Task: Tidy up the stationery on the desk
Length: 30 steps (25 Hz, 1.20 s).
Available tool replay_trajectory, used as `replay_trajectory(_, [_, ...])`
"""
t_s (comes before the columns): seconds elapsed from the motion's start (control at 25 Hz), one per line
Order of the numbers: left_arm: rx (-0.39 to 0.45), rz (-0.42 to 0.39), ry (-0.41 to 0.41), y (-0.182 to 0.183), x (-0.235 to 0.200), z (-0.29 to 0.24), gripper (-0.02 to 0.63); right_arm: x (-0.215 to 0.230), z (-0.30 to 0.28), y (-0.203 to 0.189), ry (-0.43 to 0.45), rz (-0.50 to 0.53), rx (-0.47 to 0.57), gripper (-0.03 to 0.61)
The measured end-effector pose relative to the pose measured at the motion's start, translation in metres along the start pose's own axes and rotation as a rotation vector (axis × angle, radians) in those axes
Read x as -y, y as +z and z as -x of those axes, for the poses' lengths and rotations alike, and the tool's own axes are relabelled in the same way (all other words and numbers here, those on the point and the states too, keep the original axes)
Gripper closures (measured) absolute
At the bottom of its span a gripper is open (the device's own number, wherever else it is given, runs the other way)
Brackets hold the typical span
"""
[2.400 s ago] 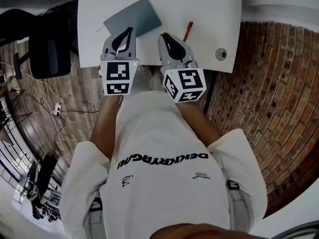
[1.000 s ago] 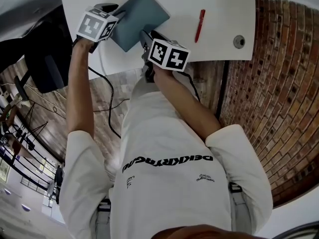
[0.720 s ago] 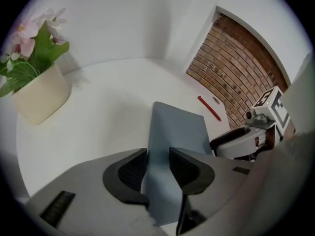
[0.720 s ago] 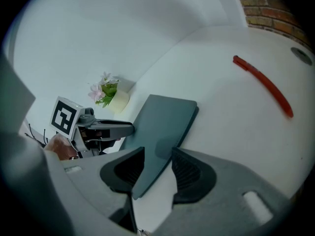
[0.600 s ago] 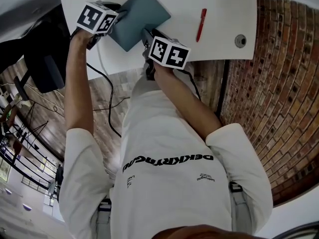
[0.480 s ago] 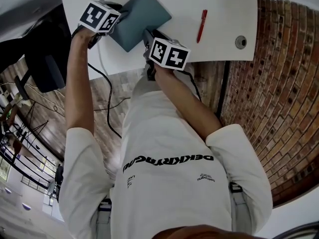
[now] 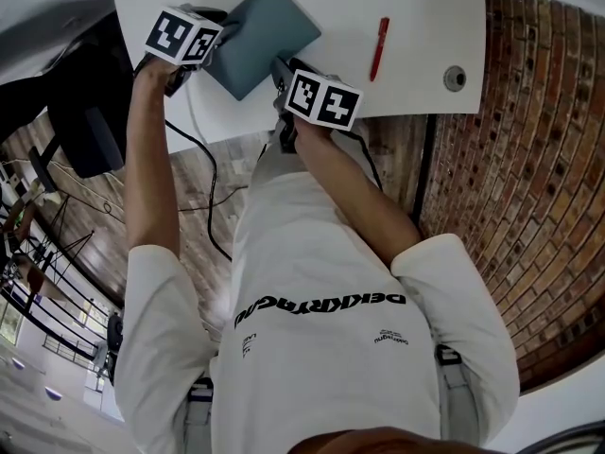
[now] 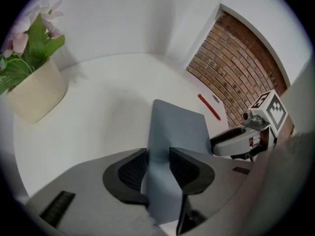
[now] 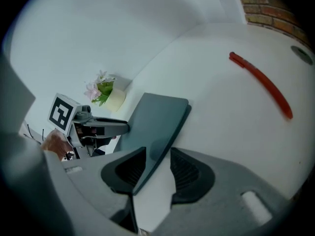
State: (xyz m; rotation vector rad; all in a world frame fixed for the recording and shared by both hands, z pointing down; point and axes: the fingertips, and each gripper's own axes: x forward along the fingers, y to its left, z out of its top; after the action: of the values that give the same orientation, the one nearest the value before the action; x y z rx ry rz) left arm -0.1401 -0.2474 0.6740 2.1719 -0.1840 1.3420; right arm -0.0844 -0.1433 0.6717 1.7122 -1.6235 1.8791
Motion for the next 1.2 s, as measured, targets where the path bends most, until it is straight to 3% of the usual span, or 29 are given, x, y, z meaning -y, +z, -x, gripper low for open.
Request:
replay_trajectory(0.24, [0.006,0.01,-0.007,0.0,-0.001,0.0,0.472,-0.004,-0.006,0.002,-0.008,0.008,-0.004,0.442])
replay_trajectory(0.4, [0.029,0.039,-0.004,0.001,-0.001,0.001,0.473,0.0,-0.005,0.002,-0.014,0.023,-0.005,0.485])
replay_trajectory(0.8, [0.02,0.061,0.006,-0.001,0.012,-0.001,0.473,0.012,0.004,0.025,-0.027,0.061,0.021,0.483])
replay_trajectory(1.2, [0.091,0.212,0.064,0.002,0.028,-0.008,0.474,0.028,0.012,0.049,-0.038,0.162,0.015,0.483])
